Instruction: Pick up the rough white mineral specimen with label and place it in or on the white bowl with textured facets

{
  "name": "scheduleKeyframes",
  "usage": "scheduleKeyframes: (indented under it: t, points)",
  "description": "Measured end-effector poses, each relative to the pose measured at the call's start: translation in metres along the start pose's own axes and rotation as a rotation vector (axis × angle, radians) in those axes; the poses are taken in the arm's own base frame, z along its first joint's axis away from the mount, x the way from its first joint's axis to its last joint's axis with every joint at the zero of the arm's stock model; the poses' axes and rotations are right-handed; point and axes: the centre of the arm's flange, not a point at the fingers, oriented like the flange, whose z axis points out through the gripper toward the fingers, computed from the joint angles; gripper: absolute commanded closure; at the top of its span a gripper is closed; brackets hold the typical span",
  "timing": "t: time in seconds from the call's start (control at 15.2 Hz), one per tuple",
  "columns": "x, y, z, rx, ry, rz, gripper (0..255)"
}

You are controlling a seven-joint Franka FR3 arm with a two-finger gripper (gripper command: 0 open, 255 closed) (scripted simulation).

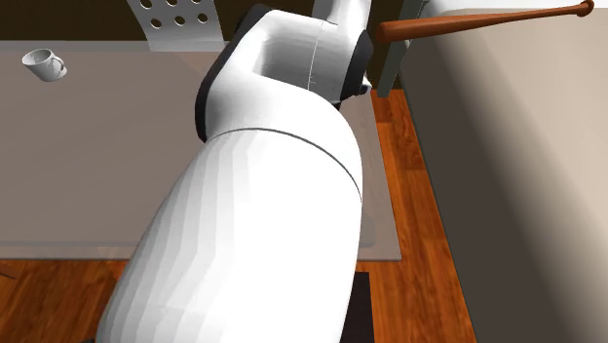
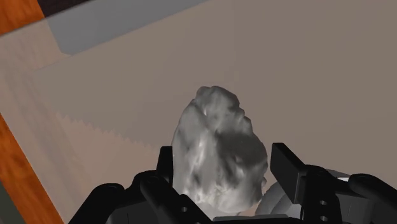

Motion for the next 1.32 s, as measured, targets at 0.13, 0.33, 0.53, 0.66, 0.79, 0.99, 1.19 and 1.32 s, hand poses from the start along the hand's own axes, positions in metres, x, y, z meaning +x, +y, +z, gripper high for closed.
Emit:
scheduleKeyframes:
  t: [0.13,0.33,0.53,0.66,0.79,0.99,1.19,1.32]
  points:
    - [-0.002,0.000,-0.010,0.000,0.000,0.000,255]
    - [-0.005,-0.001,-0.026,0.000,0.000,0.000,255]
    - [-0.007,-0.003,-0.042,0.000,0.000,0.000,255]
    - [-0.004,-0.009,-0.047,0.000,0.000,0.000,255]
    - [0.011,-0.025,-0.053,0.000,0.000,0.000,255]
    - [0.031,-0.052,-0.059,0.000,-0.001,0.000,255]
    - [0.061,-0.080,-0.066,-0.001,-0.001,0.000,255]
    - [0.079,-0.102,-0.072,-0.001,-0.001,0.000,255]
